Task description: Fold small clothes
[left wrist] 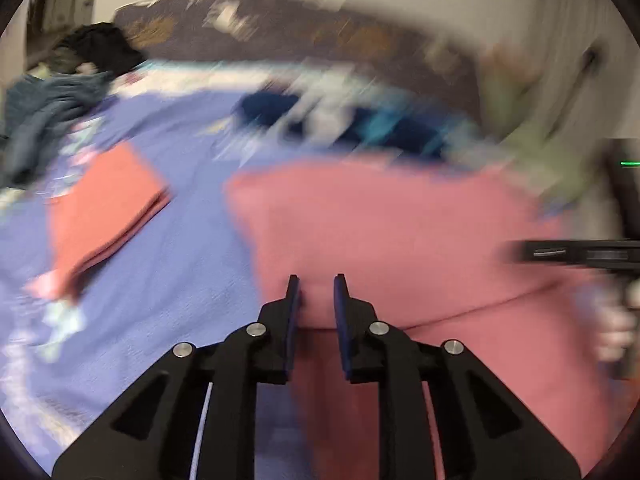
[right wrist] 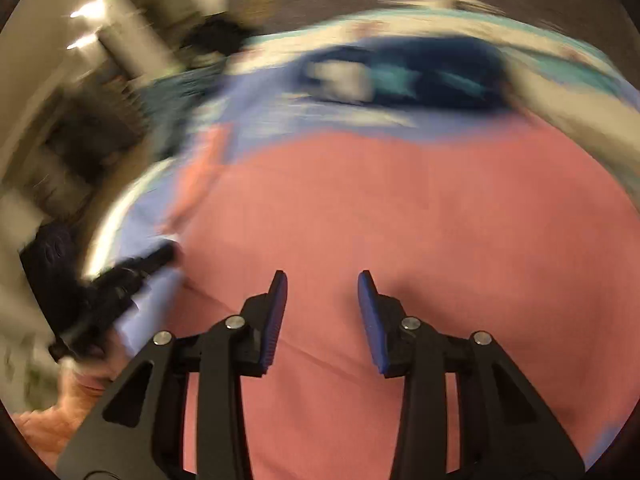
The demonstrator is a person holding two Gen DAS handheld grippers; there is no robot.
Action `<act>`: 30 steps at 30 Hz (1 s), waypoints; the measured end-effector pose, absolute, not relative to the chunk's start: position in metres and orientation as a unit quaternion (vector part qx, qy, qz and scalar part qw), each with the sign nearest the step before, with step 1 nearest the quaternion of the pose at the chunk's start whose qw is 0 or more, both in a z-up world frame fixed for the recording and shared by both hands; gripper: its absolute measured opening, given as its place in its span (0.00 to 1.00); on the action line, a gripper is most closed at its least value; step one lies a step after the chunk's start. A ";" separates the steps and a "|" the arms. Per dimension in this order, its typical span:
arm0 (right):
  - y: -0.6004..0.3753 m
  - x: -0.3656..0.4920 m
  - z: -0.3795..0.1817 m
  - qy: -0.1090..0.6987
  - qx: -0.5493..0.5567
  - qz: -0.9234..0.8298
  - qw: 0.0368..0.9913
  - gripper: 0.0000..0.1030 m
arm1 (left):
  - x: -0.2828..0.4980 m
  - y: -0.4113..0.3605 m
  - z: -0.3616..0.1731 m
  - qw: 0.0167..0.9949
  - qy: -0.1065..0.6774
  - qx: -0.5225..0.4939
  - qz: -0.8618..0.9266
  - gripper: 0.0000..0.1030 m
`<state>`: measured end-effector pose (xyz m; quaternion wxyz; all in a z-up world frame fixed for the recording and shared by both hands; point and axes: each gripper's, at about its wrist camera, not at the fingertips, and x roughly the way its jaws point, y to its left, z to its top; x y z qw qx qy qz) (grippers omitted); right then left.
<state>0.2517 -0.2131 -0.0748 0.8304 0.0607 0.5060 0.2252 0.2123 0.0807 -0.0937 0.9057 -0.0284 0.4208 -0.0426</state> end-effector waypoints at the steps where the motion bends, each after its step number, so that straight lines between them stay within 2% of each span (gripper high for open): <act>1: -0.233 0.245 -0.091 0.516 0.022 0.145 0.844 0.21 | 0.214 0.079 -0.099 0.905 0.423 -0.026 -0.039 0.19; 2: -0.249 0.237 -0.097 0.498 0.017 0.137 0.856 0.07 | 0.212 0.080 -0.094 0.907 0.419 -0.023 -0.035 0.19; 4: -0.281 0.219 -0.096 0.484 0.076 0.146 0.859 0.08 | 0.208 0.078 -0.094 0.906 0.422 0.002 -0.014 0.23; 5: -0.293 0.213 -0.093 0.483 0.099 0.137 0.859 0.11 | 0.205 0.078 -0.095 0.907 0.421 0.013 -0.007 0.26; 7: -0.319 0.195 -0.085 0.460 0.117 0.103 0.874 0.19 | 0.203 0.081 -0.092 0.906 0.423 0.005 -0.003 0.26; 15: -0.395 0.151 -0.091 0.447 0.217 0.056 0.866 0.20 | 0.179 0.048 -0.054 0.919 0.392 0.009 -0.040 0.24; 16: -0.404 0.144 -0.088 0.435 0.229 0.054 0.869 0.23 | 0.178 0.036 -0.050 0.919 0.390 0.013 -0.054 0.24; 17: -0.415 0.137 -0.087 0.424 0.242 0.048 0.872 0.31 | 0.176 0.026 -0.048 0.919 0.390 0.013 -0.065 0.24; 19: -0.437 0.126 -0.085 0.407 0.269 0.025 0.873 0.37 | 0.177 0.010 -0.046 0.917 0.390 0.007 -0.085 0.28; 23: -0.497 0.094 -0.094 0.377 0.357 -0.021 0.854 0.38 | 0.185 -0.021 -0.057 0.909 0.402 -0.003 -0.108 0.39; 25: -0.538 0.076 -0.104 0.358 0.407 -0.057 0.838 0.39 | 0.190 -0.033 -0.065 0.905 0.411 -0.003 -0.109 0.39; 27: -0.574 0.063 -0.111 0.337 0.438 -0.090 0.828 0.43 | 0.198 -0.043 -0.071 0.900 0.422 -0.003 -0.104 0.39; 28: -0.595 0.055 -0.117 0.328 0.452 -0.112 0.822 0.49 | 0.200 -0.046 -0.072 0.900 0.424 -0.006 -0.104 0.39; 30: -0.627 0.046 -0.129 0.323 0.475 -0.156 0.803 0.50 | 0.208 -0.056 -0.071 0.899 0.425 -0.007 -0.108 0.39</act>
